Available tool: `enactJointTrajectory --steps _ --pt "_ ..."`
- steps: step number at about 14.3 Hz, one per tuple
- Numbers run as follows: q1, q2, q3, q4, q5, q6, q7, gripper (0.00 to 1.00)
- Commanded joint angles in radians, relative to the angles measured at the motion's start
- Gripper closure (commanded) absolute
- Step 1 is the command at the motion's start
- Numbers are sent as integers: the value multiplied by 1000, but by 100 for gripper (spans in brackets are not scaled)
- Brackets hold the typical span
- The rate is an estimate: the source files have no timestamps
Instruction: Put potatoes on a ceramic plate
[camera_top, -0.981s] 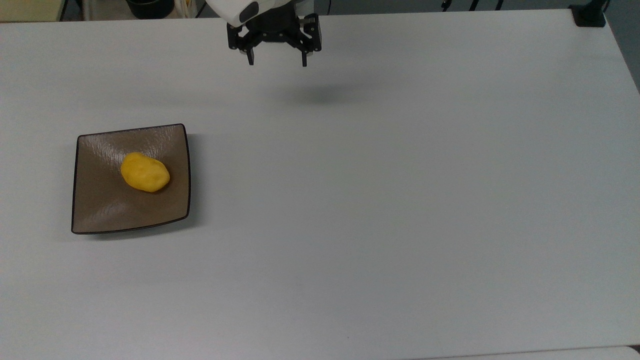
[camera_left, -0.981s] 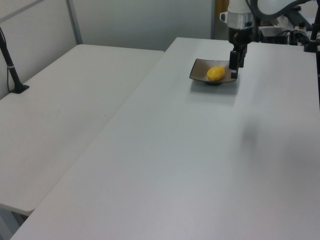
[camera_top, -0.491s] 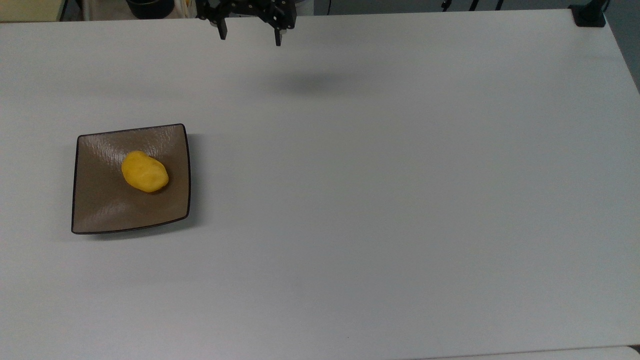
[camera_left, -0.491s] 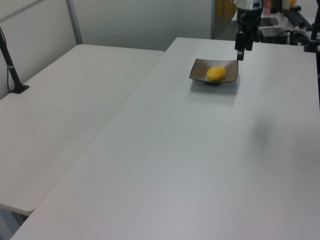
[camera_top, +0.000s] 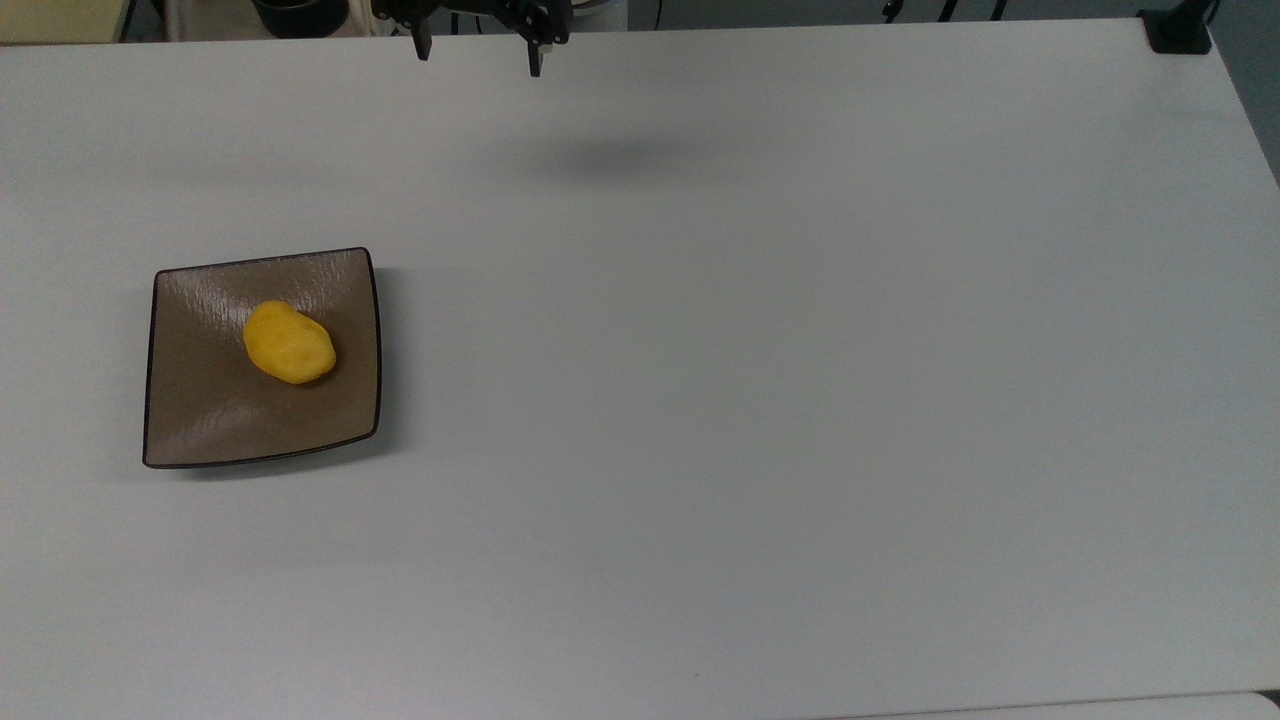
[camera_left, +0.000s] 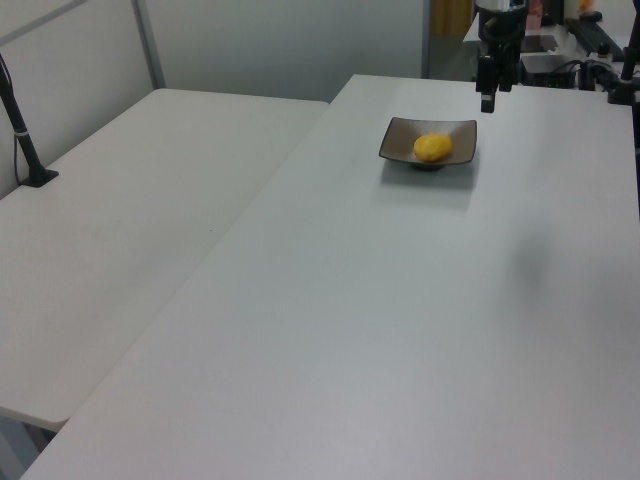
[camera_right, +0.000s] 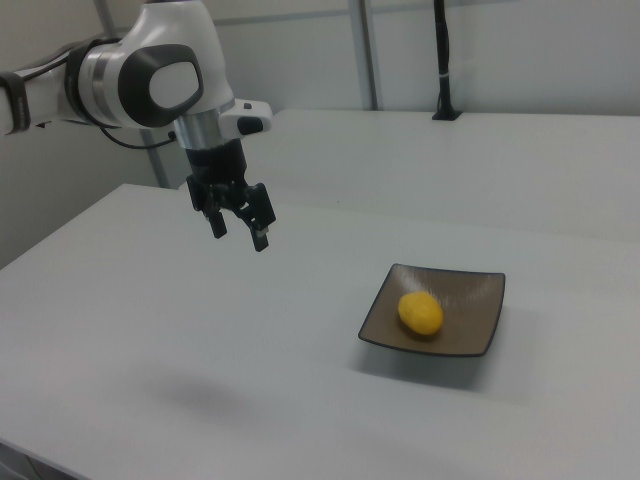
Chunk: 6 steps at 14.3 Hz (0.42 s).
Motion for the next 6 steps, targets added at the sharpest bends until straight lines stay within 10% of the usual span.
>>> enactJointTrajectory --steps 1,6 --pt "0 -7 -2 5 -12 -17 -59 0" --pt "3 -6 -2 2 -11 -5 -51 0"
